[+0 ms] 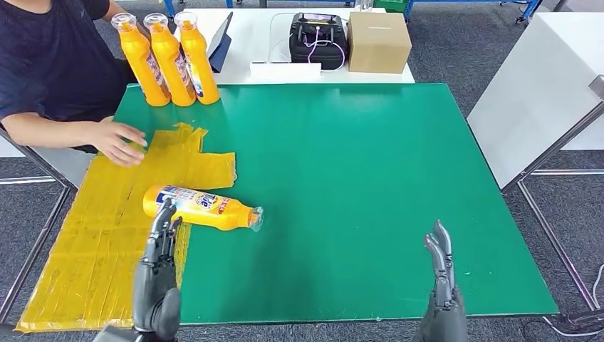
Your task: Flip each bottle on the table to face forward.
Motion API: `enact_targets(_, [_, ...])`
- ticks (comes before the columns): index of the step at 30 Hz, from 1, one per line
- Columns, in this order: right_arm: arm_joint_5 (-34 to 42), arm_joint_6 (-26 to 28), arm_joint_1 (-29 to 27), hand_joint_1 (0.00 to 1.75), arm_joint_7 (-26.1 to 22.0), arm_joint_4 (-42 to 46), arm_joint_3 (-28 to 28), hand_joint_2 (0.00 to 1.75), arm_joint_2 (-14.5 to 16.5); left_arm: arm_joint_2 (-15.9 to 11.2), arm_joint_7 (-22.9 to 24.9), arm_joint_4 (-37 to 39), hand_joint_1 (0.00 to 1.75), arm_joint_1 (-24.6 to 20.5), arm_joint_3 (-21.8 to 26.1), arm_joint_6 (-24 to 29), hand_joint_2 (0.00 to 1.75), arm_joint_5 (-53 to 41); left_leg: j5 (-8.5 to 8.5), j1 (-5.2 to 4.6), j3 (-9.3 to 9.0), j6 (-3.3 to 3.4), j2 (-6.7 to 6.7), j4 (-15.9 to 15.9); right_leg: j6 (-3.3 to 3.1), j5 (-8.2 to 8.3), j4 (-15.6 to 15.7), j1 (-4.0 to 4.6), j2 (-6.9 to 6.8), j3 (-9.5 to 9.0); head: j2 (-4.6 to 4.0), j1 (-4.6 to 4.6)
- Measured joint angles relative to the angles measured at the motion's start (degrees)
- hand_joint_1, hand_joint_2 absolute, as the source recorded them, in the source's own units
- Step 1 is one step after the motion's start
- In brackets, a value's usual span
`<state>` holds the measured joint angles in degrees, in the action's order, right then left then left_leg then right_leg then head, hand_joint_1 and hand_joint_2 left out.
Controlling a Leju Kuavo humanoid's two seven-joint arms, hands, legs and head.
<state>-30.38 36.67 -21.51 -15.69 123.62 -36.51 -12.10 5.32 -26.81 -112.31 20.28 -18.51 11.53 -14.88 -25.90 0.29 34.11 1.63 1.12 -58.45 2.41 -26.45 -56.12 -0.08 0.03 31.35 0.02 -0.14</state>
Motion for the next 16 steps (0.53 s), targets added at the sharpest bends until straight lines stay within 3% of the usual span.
enact_targets(6, [6.1,0.4,-2.0,0.0,-5.6,0.3,0.6,0.0,1.9,0.1,-2.1,-6.0,0.0,4.6,-0.3,-2.0,0.0,3.8,-0.03,0.0,-0.09,-0.03,0.06,0.0,0.02,-0.09,0.0,-0.01,-0.01,0.09,0.0,0.02])
enact_targets(16, [10.0,-0.9,-2.1,0.0,-8.4,-0.6,-0.2,0.0,2.7,-0.2,-2.4,-6.8,0.0,4.6,-3.3,-3.7,0.0,4.0,-0.03,-0.03,-0.18,-0.02,0.08,0.0,0.05,-0.07,0.0,-0.04,-0.03,-0.09,0.0,0.01])
